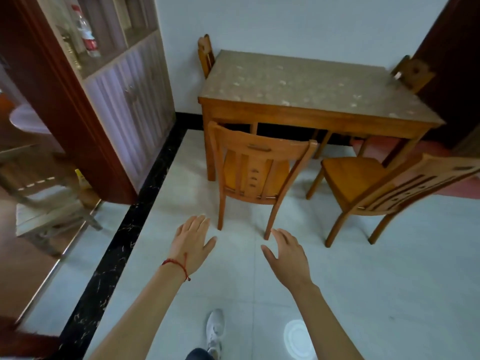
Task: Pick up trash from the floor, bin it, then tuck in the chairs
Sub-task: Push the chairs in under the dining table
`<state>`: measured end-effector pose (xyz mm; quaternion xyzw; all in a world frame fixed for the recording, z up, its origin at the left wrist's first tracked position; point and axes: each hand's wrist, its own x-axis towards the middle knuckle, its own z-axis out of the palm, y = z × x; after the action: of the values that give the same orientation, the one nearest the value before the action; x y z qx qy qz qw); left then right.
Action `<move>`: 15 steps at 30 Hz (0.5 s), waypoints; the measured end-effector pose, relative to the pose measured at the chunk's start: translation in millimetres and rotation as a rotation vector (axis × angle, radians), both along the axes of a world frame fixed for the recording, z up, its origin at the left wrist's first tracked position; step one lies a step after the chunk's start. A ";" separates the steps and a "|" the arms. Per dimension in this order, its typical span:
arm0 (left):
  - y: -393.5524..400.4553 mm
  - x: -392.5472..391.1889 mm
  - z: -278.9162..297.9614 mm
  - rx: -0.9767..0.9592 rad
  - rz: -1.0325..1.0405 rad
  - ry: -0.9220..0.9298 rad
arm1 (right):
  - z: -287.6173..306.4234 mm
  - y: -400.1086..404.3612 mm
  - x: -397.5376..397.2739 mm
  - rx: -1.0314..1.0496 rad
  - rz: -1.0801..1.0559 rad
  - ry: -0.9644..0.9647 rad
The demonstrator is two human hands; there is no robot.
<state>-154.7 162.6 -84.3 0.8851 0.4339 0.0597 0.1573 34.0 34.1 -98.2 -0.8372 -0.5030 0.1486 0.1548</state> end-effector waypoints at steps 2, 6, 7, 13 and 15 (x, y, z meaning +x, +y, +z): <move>21.5 19.2 -2.1 0.014 -0.037 -0.007 | -1.1 17.9 14.8 0.004 -0.023 -0.013; 71.3 54.6 -4.1 -0.001 -0.070 -0.004 | -2.9 60.1 41.7 0.001 -0.063 -0.019; 84.6 62.2 -4.6 0.003 -0.079 -0.001 | -3.5 71.8 47.9 0.000 -0.074 -0.020; 155.5 101.4 -6.5 -0.020 -0.089 -0.030 | -3.6 135.0 78.8 0.007 -0.138 -0.026; 173.3 112.0 -9.2 -0.031 -0.094 -0.024 | -3.1 149.6 87.1 0.025 -0.147 -0.030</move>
<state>-42.7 335.9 -93.5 0.9012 0.3908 0.0562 0.1787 121.1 183.7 -101.3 -0.8721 -0.4440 0.1181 0.1681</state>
